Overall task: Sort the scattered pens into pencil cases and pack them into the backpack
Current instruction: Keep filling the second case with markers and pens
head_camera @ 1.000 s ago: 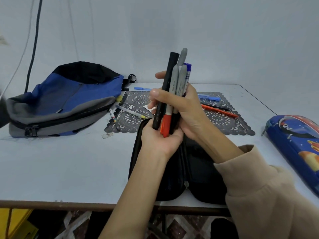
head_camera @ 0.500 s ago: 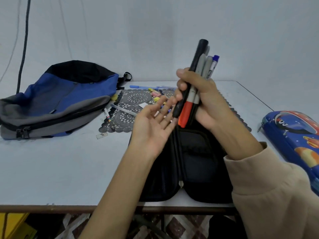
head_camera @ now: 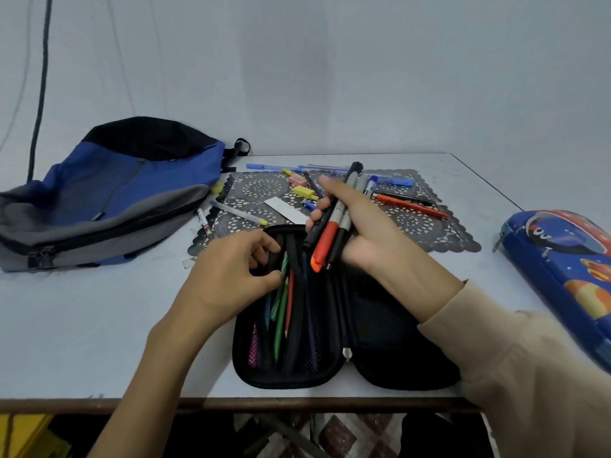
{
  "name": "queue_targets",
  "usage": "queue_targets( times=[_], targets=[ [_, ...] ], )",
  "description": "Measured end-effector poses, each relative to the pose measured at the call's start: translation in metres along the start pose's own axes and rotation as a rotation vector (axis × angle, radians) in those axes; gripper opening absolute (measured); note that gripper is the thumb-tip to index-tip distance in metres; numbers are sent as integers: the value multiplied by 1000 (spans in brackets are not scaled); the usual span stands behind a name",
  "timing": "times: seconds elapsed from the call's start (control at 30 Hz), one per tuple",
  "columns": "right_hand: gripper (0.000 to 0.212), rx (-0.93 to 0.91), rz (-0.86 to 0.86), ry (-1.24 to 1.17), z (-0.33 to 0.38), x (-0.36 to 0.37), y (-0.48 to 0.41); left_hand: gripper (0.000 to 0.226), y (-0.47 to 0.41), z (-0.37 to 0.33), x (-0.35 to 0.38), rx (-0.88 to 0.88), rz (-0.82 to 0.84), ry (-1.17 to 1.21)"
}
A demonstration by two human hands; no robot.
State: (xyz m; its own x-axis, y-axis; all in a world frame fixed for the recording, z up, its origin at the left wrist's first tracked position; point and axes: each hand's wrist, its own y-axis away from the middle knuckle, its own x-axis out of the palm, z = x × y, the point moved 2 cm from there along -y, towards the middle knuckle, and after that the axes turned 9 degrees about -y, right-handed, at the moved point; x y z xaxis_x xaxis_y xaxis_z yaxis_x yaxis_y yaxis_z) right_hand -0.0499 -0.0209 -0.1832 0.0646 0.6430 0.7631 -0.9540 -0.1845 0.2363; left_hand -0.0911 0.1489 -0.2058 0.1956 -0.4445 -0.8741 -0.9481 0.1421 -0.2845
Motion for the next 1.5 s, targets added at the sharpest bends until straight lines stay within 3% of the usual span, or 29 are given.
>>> queue_targets(
  times=[0.17, 0.37, 0.63, 0.87, 1.0, 1.13, 1.3, 1.4, 1.5],
  targets=[
    [23, 10, -24, 13, -18, 13, -3, 19, 3, 9, -9, -60, -41, -43],
    [29, 87, -53, 213, -40, 21, -6, 29, 14, 15, 0, -177, -117, 336],
    [16, 181, -72, 362, -41, 26, 4, 18, 22, 11, 7, -191, -305, 324],
    [11, 235, 1, 400, -34, 26, 15, 25, 21, 10, 8, -185, -343, 300],
    [37, 238, 16, 439, -33, 22, 27, 25, 20, 12, 9, -177, -346, 321],
    [40, 283, 62, 428, -32, 20, 41, 29, 20, 13, 10, -157, -337, 339],
    [35, 281, 128, 450, -22, 19, 61, 28, 20, 14, 11, -132, -329, 338],
    [49, 226, 105, 428, -4, 17, 64, 28, 19, 15, 13, -113, -320, 346],
    [33, 72, 127, 506, 14, 15, 52, 27, 19, 16, 16, -100, -304, 383]
  ],
)
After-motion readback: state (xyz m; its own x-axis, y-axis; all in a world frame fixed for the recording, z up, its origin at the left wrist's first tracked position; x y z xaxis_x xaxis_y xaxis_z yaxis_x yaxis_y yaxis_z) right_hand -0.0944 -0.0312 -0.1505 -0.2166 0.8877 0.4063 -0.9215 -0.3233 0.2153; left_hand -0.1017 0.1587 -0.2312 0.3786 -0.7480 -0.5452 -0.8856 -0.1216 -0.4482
